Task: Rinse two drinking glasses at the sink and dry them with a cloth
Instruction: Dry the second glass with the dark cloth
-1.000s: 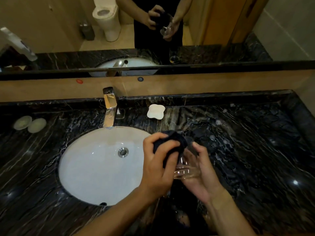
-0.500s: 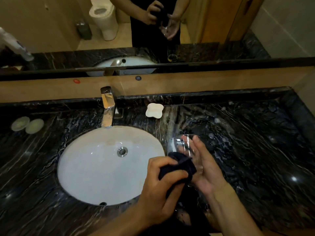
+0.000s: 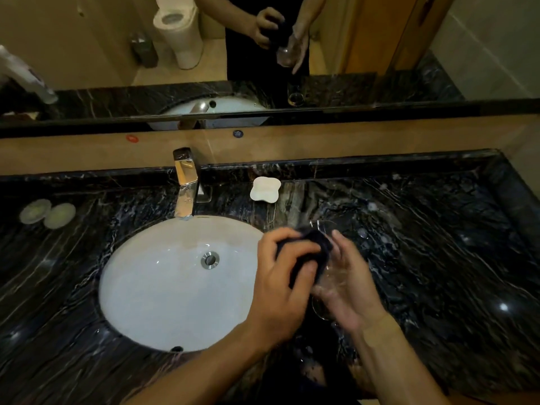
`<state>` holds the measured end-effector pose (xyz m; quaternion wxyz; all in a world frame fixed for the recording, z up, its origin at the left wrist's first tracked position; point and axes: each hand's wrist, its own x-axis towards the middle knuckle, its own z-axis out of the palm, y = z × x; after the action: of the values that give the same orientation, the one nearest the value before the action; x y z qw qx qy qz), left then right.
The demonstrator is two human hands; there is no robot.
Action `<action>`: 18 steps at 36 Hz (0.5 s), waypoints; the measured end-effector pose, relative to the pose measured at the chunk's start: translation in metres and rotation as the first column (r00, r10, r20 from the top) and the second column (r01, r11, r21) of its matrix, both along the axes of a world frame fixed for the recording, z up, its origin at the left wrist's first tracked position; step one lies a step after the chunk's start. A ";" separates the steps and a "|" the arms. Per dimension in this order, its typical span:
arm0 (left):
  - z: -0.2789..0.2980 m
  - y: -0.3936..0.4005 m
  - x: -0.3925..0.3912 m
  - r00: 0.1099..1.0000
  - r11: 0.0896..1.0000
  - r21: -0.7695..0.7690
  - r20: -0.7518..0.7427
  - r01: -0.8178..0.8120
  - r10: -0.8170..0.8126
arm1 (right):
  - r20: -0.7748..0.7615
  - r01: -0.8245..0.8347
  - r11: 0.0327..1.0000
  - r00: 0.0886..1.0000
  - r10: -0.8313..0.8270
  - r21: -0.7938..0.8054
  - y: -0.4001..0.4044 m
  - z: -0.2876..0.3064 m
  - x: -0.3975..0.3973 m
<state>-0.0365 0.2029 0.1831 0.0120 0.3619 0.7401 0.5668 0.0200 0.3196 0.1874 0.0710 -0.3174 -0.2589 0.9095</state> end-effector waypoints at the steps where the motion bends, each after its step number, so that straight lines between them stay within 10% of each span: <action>1: -0.003 -0.005 0.007 0.999 0.999 -0.003 -0.027 0.032 -0.032 | -0.002 0.026 0.999 1.000 -0.026 -0.040 0.002 0.001 0.000; 18: 0.006 0.005 -0.013 0.983 0.990 0.007 0.115 -0.143 0.141 | -0.058 -0.108 0.992 0.992 0.112 0.061 -0.003 0.002 0.009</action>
<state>-0.0490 0.2082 0.1887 0.0111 0.2754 0.7576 0.5917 0.0286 0.3162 0.1891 0.0377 -0.2723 -0.3000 0.9135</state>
